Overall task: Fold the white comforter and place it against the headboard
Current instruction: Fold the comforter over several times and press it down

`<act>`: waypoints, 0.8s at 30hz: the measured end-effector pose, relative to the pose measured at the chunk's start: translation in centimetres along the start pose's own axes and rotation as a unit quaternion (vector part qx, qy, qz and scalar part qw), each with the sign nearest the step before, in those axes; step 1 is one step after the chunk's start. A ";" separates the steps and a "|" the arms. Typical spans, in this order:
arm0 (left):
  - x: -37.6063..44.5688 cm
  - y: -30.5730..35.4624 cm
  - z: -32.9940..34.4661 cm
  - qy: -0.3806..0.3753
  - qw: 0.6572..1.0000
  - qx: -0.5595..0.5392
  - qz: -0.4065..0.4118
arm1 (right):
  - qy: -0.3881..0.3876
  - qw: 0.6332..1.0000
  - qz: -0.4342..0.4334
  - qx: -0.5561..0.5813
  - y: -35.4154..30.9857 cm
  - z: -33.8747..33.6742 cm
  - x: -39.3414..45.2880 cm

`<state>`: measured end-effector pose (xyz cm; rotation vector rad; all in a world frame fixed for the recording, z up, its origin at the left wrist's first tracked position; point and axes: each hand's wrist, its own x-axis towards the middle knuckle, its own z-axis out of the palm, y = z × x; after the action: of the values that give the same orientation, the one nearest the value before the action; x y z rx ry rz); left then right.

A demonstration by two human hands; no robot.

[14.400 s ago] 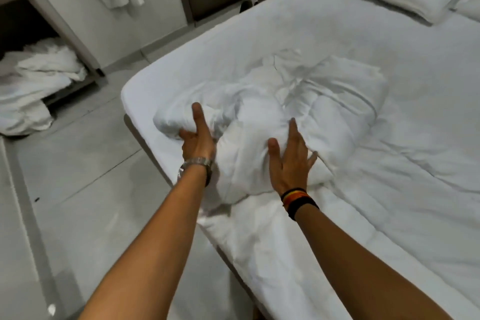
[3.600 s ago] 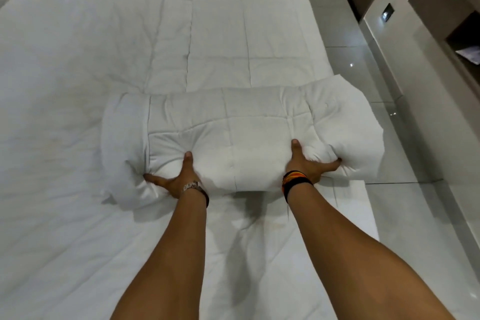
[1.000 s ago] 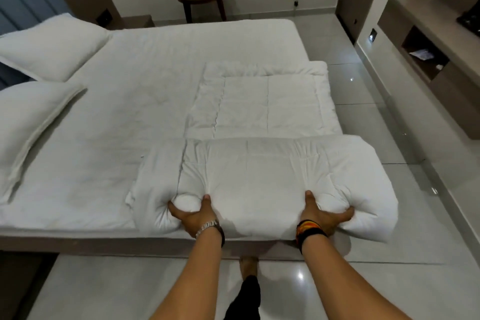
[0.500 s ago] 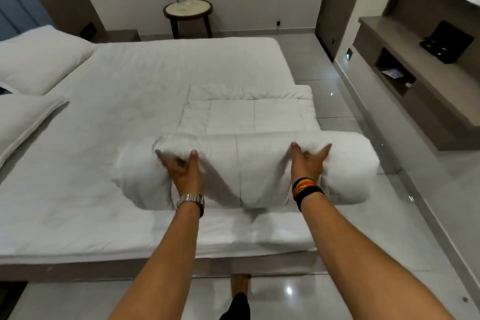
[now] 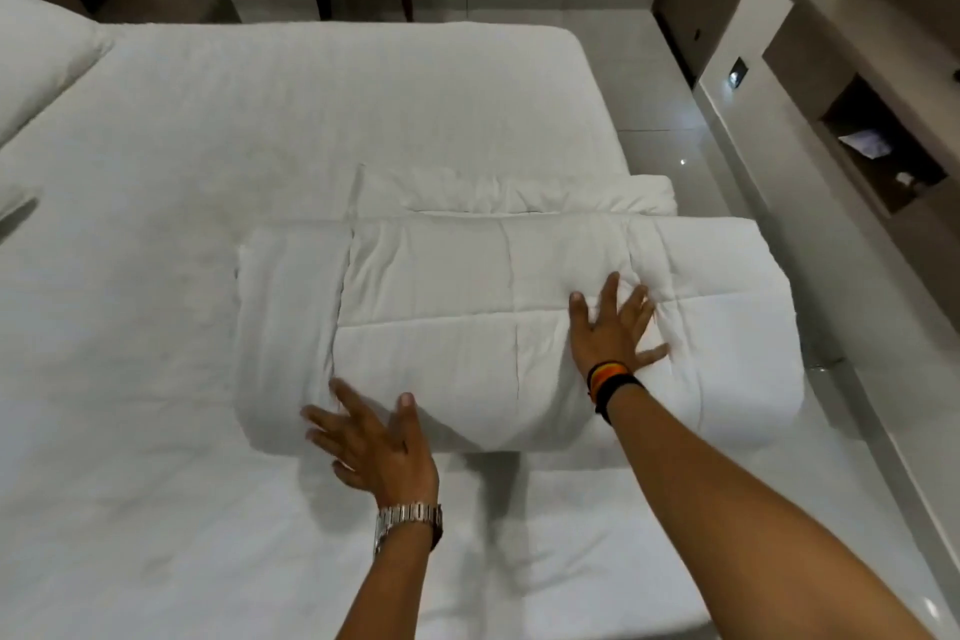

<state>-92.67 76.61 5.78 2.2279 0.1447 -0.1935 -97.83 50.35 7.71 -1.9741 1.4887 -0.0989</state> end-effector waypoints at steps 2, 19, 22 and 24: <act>2.5 0.9 1.7 -0.037 0.999 0.032 -0.018 | -0.024 1.000 -0.004 -0.005 -1.3 0.3 2.6; 8.5 3.7 7.3 0.064 0.878 -0.334 -0.336 | 0.147 0.855 0.328 0.373 2.6 4.0 1.0; 10.0 4.1 7.6 0.094 0.811 -0.422 -0.394 | 0.173 0.858 0.291 0.387 2.3 4.4 2.0; 10.4 5.0 7.5 0.075 0.776 -0.464 -0.422 | 0.185 0.858 0.248 0.410 2.0 4.6 2.5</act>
<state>-82.32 68.00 3.06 1.0489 1.0873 -0.3318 -96.67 49.96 2.25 -0.8835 1.7449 -0.7844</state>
